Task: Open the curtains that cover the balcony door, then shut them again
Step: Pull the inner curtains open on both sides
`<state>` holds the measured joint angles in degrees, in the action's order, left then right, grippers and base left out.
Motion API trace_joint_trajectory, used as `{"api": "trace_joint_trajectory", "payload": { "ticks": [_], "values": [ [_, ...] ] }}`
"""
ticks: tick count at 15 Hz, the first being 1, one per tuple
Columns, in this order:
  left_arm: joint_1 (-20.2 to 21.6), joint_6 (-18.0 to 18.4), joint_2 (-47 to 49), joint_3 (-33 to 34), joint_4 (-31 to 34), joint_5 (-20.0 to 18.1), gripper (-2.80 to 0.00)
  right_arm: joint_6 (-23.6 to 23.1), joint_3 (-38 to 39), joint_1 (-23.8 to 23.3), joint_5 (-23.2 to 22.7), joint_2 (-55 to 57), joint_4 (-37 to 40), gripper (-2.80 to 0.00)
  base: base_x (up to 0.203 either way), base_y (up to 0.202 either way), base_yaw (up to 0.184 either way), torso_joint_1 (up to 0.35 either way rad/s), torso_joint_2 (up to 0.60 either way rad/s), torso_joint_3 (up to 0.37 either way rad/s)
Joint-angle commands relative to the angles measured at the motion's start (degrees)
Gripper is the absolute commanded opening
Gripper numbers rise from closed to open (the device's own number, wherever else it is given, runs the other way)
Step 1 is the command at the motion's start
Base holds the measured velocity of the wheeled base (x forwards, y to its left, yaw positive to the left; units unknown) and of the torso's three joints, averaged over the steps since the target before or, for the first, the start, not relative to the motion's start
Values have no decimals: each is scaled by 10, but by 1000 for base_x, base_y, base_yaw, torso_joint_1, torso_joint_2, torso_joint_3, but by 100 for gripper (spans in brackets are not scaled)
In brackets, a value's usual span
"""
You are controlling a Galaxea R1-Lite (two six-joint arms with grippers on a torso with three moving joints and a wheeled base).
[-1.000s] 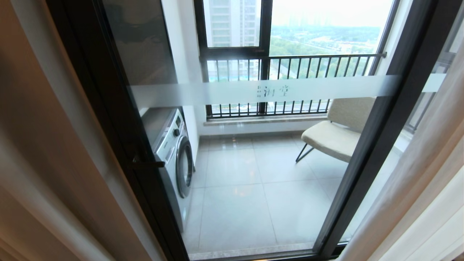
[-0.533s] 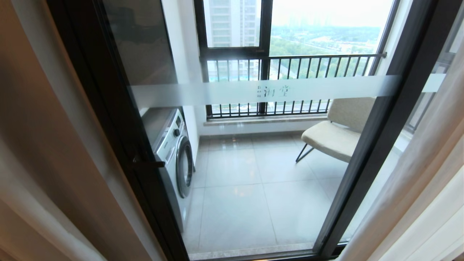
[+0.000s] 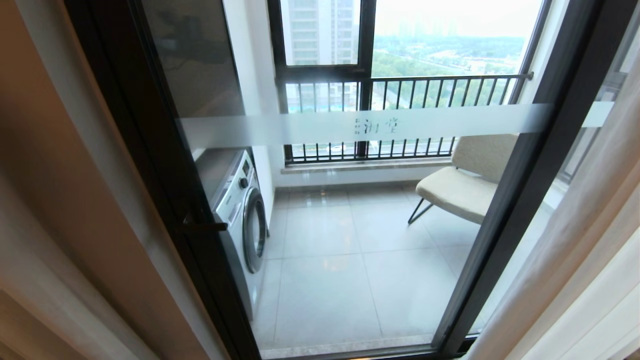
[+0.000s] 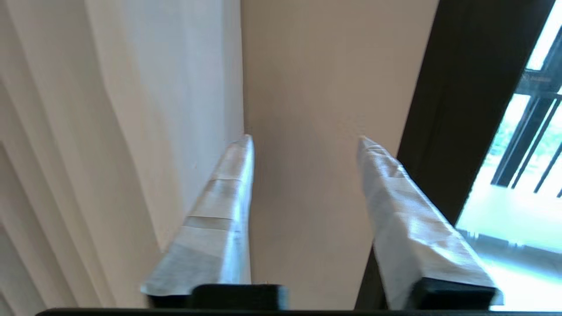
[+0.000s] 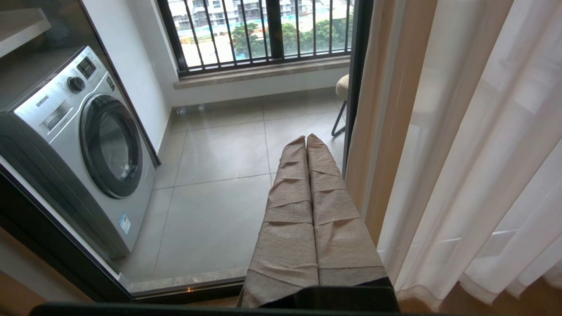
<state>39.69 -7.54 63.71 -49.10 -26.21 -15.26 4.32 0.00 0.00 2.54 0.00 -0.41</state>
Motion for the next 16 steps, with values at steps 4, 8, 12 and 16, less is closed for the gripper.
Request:
{"api": "trace_joint_trajectory", "payload": {
  "ticks": [4,8,12,16],
  "values": [
    [-2,-8,-68,94,-2,-3,-280,0,0,0,0,0,0,-280,0,0,0,0,0,0],
    [-12,-11,-78,138,-3,-21,-280,0,0,0,0,0,0,-280,0,0,0,0,0,0],
    [-26,-12,-101,185,3,-78,-280,0,0,0,0,1,0,-280,0,0,0,0,0,0],
    [-193,-12,-146,242,29,-50,-280,0,0,0,0,0,0,-280,0,0,0,0,0,0]
  ]
}}
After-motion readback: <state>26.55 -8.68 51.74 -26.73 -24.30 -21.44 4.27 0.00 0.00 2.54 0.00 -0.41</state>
